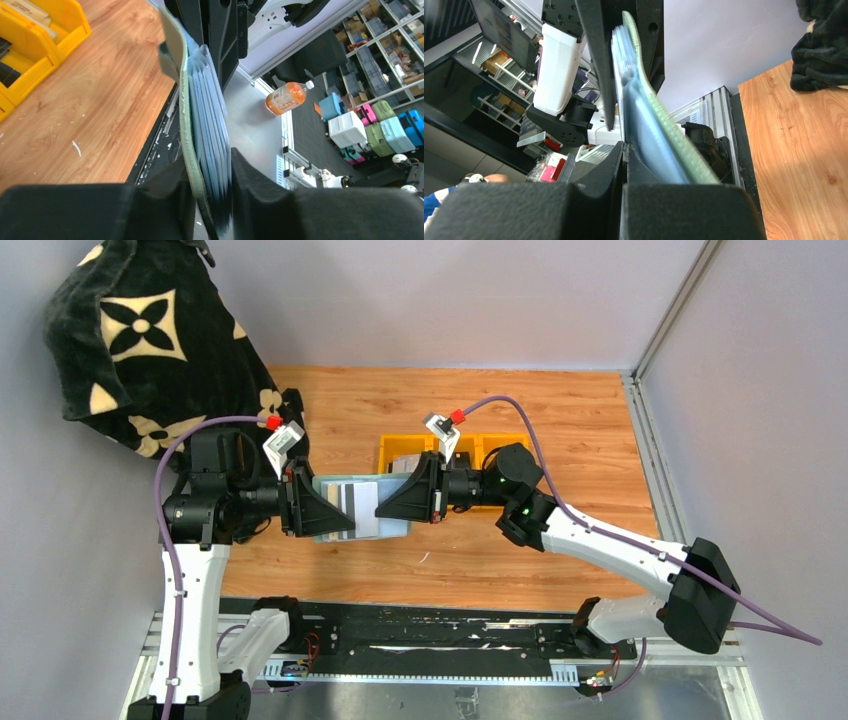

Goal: Take the credit cards out of the card holder
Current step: Remove the credit card from the card holder.

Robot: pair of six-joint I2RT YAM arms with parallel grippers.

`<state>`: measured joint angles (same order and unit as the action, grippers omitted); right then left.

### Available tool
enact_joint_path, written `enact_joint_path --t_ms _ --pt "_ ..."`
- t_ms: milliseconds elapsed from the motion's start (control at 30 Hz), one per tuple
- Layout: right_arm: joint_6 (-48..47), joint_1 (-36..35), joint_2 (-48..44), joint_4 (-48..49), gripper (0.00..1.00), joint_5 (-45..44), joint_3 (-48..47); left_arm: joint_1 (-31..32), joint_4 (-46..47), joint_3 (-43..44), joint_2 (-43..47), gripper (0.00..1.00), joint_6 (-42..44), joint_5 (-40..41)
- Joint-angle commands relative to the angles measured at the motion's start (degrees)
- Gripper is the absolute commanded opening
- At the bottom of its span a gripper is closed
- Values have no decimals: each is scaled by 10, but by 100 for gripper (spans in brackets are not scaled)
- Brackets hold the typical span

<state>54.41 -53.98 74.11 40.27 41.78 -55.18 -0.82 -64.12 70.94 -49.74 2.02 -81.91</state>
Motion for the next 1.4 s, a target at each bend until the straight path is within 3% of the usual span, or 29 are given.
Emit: enact_joint_path --t_ms 0,167,333,367,533,633,767,933,1367 --pt "2 11 -27 38 0 -32 22 2 -6 17 1 39 -11 -31" --pt "5 10 -17 38 0 -26 13 2 -7 18 4 45 -9 -32" --pt "10 10 -5 38 0 -14 1 2 -6 20 0 31 -16 -36" --pt "10 10 -4 38 2 -11 3 2 -6 22 0 29 -16 -35" --pt "20 10 4 48 29 -19 -2 2 -7 23 -1 20 -14 -33" --pt "20 10 18 48 32 -15 -31 2 -6 23 0 18 -14 -32" --pt "27 10 34 51 22 -1 -59 2 -6 25 3 17 -16 -25" --pt "39 13 23 79 0 -2 -32 2 -6 28 3 20 -17 -18" --pt "27 48 -50 64 0 -11 43 2 -5 30 -4 23 -16 -5"
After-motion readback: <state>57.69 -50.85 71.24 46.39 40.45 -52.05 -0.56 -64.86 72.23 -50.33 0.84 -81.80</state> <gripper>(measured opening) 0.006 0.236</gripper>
